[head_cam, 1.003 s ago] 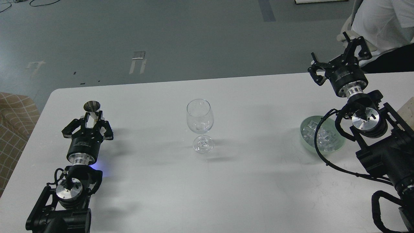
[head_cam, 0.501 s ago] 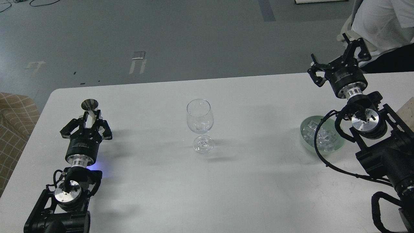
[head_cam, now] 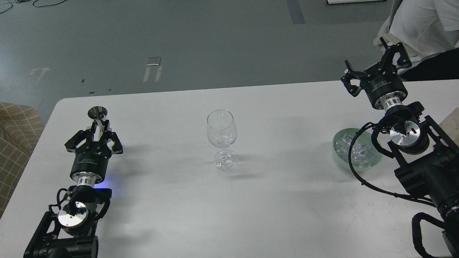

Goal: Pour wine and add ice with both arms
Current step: 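Lift the jigger with the left gripper toward the wine glass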

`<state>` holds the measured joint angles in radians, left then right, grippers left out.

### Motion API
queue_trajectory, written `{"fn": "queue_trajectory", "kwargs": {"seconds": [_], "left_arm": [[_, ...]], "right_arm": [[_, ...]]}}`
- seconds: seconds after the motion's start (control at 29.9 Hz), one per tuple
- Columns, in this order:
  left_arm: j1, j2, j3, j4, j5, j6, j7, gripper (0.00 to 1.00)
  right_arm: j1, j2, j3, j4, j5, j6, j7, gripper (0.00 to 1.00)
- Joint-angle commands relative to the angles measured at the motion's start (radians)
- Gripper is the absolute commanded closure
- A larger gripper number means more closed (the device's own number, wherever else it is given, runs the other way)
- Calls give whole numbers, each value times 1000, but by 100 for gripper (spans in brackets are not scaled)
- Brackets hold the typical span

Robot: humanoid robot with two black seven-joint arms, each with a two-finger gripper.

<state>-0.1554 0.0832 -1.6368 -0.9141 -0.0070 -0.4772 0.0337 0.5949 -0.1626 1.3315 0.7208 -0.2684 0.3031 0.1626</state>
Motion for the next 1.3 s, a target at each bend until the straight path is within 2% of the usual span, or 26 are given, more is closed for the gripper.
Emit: {"fn": "queue_trajectory", "kwargs": {"seconds": [0.0,0.37,0.6,0.84,1.1,1.27], "left_arm": [[11,0,-2,-32,-1,2,0,76],[36,3,-2,-107,-7,6,2,77],[43,3,-2,-115,-8,2,2,77],[79,-2,0,-238,-19,35,8,78],[105,9,3,-304,-18,43,37,80],[131,26,55,-345,-14,48,38,80]], "right_arm": [[-1,0,0,-1,0,1,0,0],[0,0,0,-1,0,1,0,0],[0,0,0,0,0,-1,0,0],[-1,0,0,0,0,-1,0,0],[-1,-8,0,0,0,-1,0,0],[-3,-8,0,0,0,1,0,0]]}}
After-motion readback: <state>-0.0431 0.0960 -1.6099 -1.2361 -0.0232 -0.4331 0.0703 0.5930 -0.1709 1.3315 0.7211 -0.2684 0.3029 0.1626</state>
